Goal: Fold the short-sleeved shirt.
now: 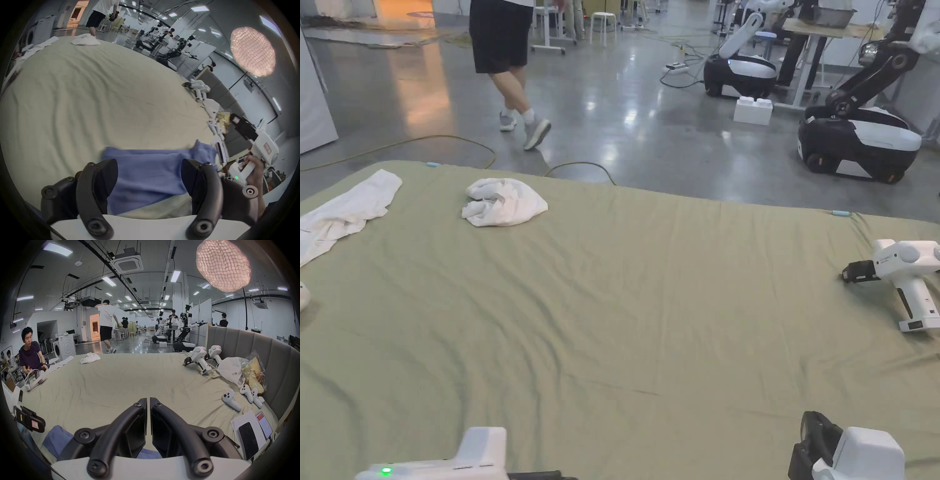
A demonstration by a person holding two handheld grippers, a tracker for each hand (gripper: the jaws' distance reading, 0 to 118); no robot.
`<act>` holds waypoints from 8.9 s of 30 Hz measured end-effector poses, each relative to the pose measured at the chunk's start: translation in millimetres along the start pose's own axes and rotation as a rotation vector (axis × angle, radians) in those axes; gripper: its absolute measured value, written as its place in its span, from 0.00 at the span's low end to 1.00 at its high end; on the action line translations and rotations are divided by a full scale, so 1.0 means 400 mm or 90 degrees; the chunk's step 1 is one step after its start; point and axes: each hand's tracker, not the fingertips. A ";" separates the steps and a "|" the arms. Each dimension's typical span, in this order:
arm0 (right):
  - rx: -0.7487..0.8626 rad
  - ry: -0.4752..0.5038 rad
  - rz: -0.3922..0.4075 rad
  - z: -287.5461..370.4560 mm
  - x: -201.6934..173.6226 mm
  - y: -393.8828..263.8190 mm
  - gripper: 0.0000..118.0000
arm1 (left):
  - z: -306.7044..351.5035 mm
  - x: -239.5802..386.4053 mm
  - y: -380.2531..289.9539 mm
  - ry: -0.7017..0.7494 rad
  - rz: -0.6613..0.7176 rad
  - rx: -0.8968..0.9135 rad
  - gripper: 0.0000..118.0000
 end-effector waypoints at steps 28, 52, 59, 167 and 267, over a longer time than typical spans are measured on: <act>0.051 0.007 0.003 0.008 -0.015 0.036 0.02 | -0.091 -0.212 -0.066 -0.208 0.199 -0.040 0.05; 0.040 0.032 -0.028 -0.021 -0.036 0.045 0.02 | 0.175 0.080 0.121 0.117 0.022 0.028 0.05; 0.038 0.022 -0.031 -0.010 -0.011 0.039 0.02 | 0.122 0.224 0.088 0.065 -0.050 0.001 0.05; -0.158 0.019 -0.002 -0.049 -0.205 -0.341 0.02 | -0.097 -0.045 -0.023 -0.101 0.042 0.032 0.72; 0.127 -0.029 -0.016 -0.079 -0.092 0.160 0.02 | 0.043 0.217 0.184 0.314 -0.259 0.503 0.02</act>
